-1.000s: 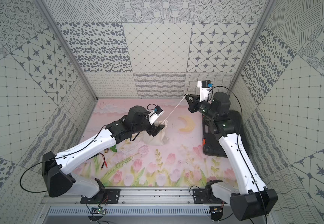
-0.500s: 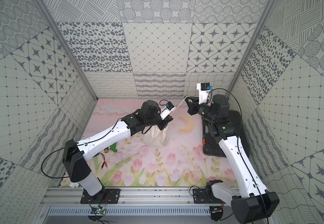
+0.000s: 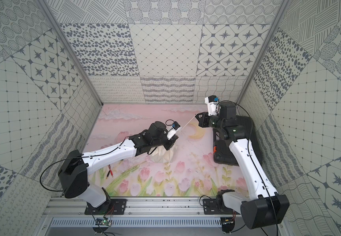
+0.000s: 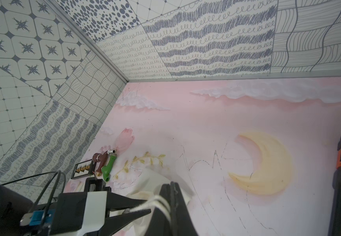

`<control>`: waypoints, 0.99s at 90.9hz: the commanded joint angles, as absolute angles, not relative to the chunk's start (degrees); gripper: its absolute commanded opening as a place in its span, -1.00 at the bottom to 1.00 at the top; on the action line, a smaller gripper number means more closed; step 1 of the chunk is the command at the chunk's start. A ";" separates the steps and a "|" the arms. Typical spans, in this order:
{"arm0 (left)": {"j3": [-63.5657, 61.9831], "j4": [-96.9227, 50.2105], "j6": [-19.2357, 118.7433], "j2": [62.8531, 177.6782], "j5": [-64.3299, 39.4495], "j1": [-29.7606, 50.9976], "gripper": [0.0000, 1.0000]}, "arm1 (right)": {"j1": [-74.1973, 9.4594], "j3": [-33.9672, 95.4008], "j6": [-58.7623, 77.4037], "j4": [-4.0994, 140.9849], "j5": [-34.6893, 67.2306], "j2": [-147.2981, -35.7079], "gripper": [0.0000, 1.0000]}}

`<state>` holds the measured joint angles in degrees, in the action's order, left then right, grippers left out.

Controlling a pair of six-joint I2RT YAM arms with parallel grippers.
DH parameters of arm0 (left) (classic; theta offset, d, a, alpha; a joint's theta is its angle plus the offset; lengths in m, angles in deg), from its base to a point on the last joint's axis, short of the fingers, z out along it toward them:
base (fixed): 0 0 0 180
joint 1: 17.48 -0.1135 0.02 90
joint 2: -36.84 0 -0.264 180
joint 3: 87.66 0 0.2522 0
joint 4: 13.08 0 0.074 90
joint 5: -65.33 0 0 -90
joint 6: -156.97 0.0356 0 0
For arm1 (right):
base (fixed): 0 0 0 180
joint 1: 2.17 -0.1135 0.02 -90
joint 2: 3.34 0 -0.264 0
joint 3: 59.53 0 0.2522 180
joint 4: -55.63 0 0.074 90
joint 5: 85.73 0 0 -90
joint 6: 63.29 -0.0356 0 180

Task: Close the soil bag
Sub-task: Frap the soil bag at the center of the board.

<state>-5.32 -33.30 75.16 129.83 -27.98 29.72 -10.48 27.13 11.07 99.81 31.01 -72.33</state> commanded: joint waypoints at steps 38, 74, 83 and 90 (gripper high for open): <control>-12.79 -73.59 64.89 131.28 -48.71 31.99 -0.92 | -1.76 35.11 8.96 80.78 22.29 -70.51 -1.00; -14.55 -63.14 67.07 121.46 -41.63 31.58 -0.58 | -3.39 32.31 8.14 81.27 29.64 -69.68 -1.00; -14.82 -52.18 70.17 116.15 -34.65 31.93 -0.34 | -6.24 30.44 8.45 81.26 30.44 -68.79 -1.00; -13.88 -45.92 72.42 113.79 -29.74 31.98 -0.18 | -7.95 29.21 8.32 81.26 31.51 -68.04 -1.00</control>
